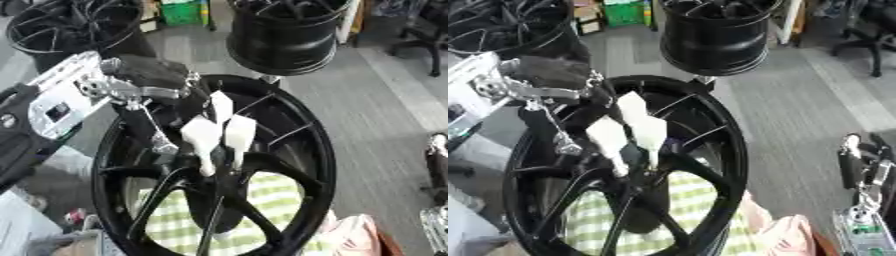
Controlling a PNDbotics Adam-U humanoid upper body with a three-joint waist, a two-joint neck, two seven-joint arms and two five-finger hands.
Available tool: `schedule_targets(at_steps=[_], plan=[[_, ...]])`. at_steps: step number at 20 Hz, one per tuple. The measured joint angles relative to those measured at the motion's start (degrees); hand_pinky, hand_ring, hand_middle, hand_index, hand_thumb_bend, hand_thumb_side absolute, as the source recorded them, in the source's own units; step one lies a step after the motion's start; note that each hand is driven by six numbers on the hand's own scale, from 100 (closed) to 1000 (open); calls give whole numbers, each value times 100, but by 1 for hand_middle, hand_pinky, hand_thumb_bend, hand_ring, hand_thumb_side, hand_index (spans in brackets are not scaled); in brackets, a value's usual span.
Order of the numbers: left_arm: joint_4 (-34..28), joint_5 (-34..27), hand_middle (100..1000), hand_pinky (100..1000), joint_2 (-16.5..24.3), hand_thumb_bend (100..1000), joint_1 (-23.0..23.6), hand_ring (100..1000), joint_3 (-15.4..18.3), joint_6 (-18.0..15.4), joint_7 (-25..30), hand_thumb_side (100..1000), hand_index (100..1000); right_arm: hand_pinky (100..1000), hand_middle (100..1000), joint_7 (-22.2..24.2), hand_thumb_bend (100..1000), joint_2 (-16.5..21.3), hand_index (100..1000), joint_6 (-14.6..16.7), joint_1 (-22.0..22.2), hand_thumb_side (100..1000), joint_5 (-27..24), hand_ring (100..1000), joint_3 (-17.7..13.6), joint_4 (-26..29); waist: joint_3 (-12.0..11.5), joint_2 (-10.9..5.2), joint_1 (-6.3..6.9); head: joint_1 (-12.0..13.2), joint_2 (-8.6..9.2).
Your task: Pull the pin out of the wheel hub.
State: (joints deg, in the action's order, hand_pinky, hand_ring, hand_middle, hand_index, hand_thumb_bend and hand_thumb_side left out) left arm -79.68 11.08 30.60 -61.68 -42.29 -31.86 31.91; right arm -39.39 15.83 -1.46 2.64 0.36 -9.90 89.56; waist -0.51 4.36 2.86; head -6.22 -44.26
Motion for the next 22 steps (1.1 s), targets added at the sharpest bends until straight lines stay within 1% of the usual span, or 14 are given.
schedule_targets(at_steps=[4, 6, 9, 13, 14, 15, 16, 17, 18, 19, 20, 21, 22], plan=[[-159, -324, 456, 588, 311, 146, -32, 444, 575, 0, 0, 256, 621, 569, 659, -4, 100, 0, 857, 3, 35, 627, 0, 594, -3, -2, -39, -26, 0, -1, 0], [-140, -405, 458, 589, 539, 157, 79, 446, 933, 0, 0, 257, 625, 569, 658, -11, 100, 0, 857, 9, 45, 628, 0, 594, -21, -4, -68, -45, 8, -3, 0], [133, -336, 467, 594, 987, 174, 514, 455, 1488, 0, 0, 260, 635, 569, 658, -24, 100, 0, 857, 20, 51, 627, 0, 594, -36, -5, -105, -60, 11, -14, 0], [751, 60, 482, 602, 1505, 195, 1271, 468, 2278, 0, 0, 263, 653, 569, 658, -40, 100, 0, 857, 25, 91, 627, 0, 594, -68, -8, -164, -65, 3, -50, 0], [934, 191, 493, 607, 1602, 516, 1459, 479, 2483, 0, 0, 100, 663, 569, 658, -43, 100, 0, 857, 27, 91, 627, 0, 594, -69, -8, -176, -67, 2, -59, 0], [1127, 335, 510, 614, 1688, 230, 1645, 494, 2683, 0, 0, 271, 678, 569, 658, -46, 100, 0, 857, 28, 92, 628, 0, 594, -70, -9, -192, -68, -1, -63, 0], [1314, 498, 557, 635, 1755, 261, 1804, 536, 2881, 0, 0, 278, 720, 569, 658, -48, 100, 0, 857, 29, 92, 627, 0, 594, -70, -10, -204, -71, -9, -68, 0], [1499, 673, 626, 671, 1800, 300, 1956, 601, 3079, 0, 0, 284, 777, 569, 658, -51, 100, 0, 857, 30, 92, 628, 0, 594, -71, -11, -211, -74, -17, -79, 0], [1678, 858, 733, 726, 1825, 379, 2086, 691, 3277, -2, -2, 297, 849, 569, 658, -56, 100, 0, 857, 33, 93, 628, 0, 594, -72, -15, -223, -76, -27, -86, 0], [1868, 1067, 797, 766, 1833, 423, 2212, 749, 3485, -17, -17, 474, 894, 569, 658, -60, 100, 0, 857, 33, 94, 627, 0, 594, -74, -19, -235, -77, -31, -94, 0], [2070, 1311, 819, 782, 1833, 433, 2325, 765, 3685, -59, -59, 565, 906, 569, 658, -62, 100, -1, 857, 31, 95, 627, 0, 594, -76, -21, -239, -81, -36, -102, 0], [2272, 1569, 846, 801, 1832, 439, 2422, 784, 3872, -128, -128, 687, 919, 569, 658, -64, 100, -1, 857, 30, 96, 627, 0, 594, -83, -22, -239, -83, -43, -106, 0], [2476, 1831, 848, 802, 1828, 425, 2512, 787, 4045, -223, -223, 718, 920, 569, 658, -65, 100, -1, 857, 30, 96, 627, 0, 594, -90, -23, -239, -83, -51, -110, 0]])
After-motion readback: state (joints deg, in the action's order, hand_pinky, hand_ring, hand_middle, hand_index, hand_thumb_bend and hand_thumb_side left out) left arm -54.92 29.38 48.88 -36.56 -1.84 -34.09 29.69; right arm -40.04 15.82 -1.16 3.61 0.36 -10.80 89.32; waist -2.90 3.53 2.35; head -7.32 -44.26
